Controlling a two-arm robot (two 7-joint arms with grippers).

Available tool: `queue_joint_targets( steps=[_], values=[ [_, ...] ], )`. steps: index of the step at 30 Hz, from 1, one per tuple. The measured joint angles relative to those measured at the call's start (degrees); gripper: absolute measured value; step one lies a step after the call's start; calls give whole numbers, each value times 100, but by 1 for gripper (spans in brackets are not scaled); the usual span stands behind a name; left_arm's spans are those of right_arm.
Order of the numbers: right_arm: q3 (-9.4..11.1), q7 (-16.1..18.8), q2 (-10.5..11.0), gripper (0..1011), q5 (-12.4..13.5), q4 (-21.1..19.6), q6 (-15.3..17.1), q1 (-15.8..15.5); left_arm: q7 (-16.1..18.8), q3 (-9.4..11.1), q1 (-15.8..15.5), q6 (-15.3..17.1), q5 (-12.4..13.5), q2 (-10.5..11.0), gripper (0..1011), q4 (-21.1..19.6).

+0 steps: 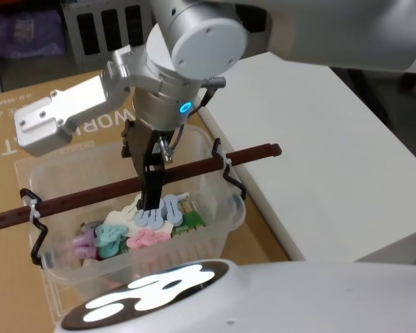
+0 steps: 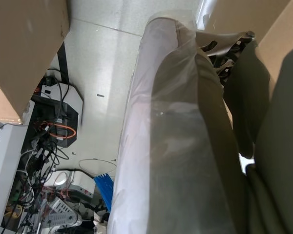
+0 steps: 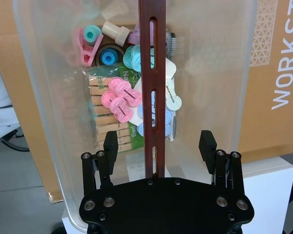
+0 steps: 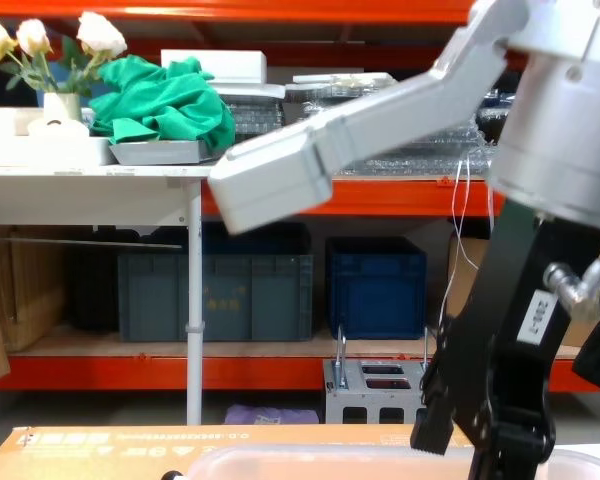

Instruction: Use one hand to grasp the basket and place it at the designated location.

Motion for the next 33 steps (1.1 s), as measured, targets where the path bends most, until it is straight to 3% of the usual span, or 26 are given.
queue_joint_targets(
  steps=[14, 23, 33],
  values=[
    [-193, -19, -185, 966, -195, 254, 135, -28, 0, 0, 0, 0, 1, 0, 0, 1],
    [-181, -87, -166, 740, -149, 288, 96, -26, 0, 0, 0, 0, 0, 0, 0, 0],
    [-149, -141, -106, 395, -149, 263, 56, -46, 0, 0, 0, 0, 0, 0, 0, 0]
  ],
)
